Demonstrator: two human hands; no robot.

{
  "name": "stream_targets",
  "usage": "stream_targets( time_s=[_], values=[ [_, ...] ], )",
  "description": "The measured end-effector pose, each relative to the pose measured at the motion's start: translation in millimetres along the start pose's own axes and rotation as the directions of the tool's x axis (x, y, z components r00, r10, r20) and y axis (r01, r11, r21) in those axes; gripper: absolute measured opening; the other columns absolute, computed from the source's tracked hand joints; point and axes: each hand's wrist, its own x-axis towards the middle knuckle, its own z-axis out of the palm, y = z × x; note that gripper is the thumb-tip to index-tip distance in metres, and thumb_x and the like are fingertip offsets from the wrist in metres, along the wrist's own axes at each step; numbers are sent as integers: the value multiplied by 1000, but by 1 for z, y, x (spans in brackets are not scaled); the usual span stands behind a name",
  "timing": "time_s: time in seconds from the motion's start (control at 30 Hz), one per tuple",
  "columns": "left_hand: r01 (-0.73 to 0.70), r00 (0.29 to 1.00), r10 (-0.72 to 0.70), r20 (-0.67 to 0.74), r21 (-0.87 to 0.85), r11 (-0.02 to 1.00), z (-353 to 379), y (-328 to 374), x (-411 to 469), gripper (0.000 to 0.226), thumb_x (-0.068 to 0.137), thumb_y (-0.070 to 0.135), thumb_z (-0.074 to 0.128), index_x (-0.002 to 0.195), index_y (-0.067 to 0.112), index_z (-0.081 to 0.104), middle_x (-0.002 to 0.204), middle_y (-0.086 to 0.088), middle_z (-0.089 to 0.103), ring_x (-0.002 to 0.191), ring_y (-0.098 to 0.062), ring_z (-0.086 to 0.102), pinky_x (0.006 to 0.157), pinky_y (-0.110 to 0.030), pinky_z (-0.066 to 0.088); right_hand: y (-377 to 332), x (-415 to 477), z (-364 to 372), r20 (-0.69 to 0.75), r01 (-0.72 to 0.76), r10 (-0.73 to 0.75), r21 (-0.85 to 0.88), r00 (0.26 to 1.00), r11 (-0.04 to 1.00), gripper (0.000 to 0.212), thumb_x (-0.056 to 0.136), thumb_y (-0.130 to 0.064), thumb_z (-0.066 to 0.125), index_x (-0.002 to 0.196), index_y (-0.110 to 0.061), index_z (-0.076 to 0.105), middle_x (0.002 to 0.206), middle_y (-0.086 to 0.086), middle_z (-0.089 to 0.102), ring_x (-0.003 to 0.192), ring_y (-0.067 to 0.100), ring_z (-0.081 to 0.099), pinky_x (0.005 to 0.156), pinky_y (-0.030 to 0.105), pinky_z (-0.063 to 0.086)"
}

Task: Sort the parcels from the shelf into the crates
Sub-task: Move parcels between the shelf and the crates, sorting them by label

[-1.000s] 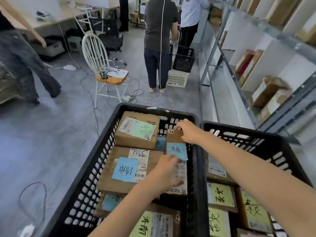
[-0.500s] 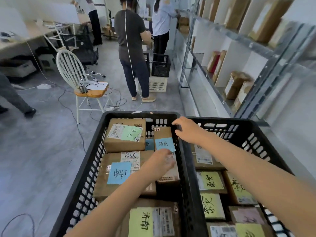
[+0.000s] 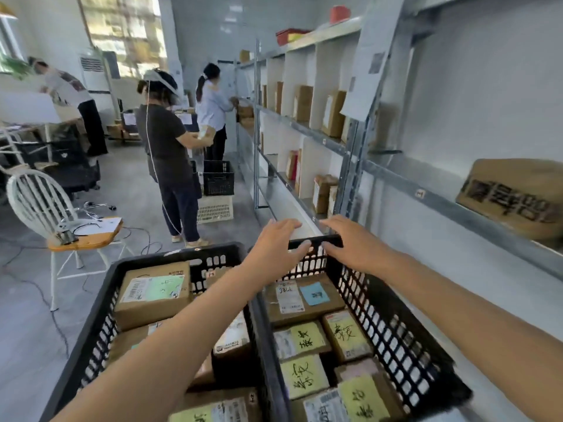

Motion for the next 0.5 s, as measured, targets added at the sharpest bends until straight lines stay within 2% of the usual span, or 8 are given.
stream_targets(
  time_s=[0.1, 0.2, 0.27, 0.37, 0.43, 0.5],
  values=[
    [-70, 997, 71, 13, -104, 992, 3, 56, 15, 53, 99, 39, 53, 145, 13, 44, 149, -4, 46, 140, -18, 34, 116, -28, 20, 21, -32, -48, -142, -62, 55, -43, 988, 997, 53, 95, -28, 60, 145, -19, 44, 147, -1, 45, 131, 18, 47, 104, 28, 34],
    [-207, 978, 209, 6, -126, 970, 11, 113, 27, 55, 98, 38, 56, 145, 12, 44, 147, -7, 47, 138, -21, 37, 108, -24, 24, 36, -73, -93, -274, -146, 124, -60, 954, 987, 50, 95, -23, 59, 143, -15, 47, 145, 6, 47, 131, 23, 47, 104, 31, 35],
    [-273, 961, 276, -1, -157, 949, 15, 156, 31, 55, 98, 37, 56, 146, 12, 43, 149, -7, 45, 139, -22, 36, 115, -31, 24, 45, -108, -120, -332, -214, 175, -83, 927, 973, 46, 95, -20, 59, 139, -12, 49, 140, 8, 49, 126, 25, 49, 105, 35, 38],
    [-371, 926, 376, -13, -197, 907, 26, 216, 30, 54, 98, 35, 57, 145, 12, 44, 148, -7, 47, 138, -22, 39, 116, -38, 29, 55, -162, -158, -396, -286, 224, -107, 891, 952, 36, 94, -18, 57, 129, -10, 55, 133, 6, 54, 109, 20, 54, 90, 34, 44],
    [-440, 896, 443, -40, -226, 869, 34, 254, 29, 51, 97, 31, 60, 142, 9, 48, 143, -10, 52, 132, -25, 46, 109, -30, 33, 58, -201, -181, -449, -341, 248, -138, 858, 930, 38, 94, -18, 56, 131, -12, 54, 133, 3, 53, 112, 21, 55, 90, 34, 46],
    [-479, 872, 489, -35, -277, 833, 41, 291, 28, 47, 97, 29, 60, 140, 11, 51, 140, -9, 54, 127, -25, 49, 97, -22, 33, 59, -241, -203, -505, -390, 261, -167, 823, 906, 45, 94, -18, 56, 138, -16, 50, 137, 4, 51, 121, 23, 51, 97, 37, 44]
  ],
)
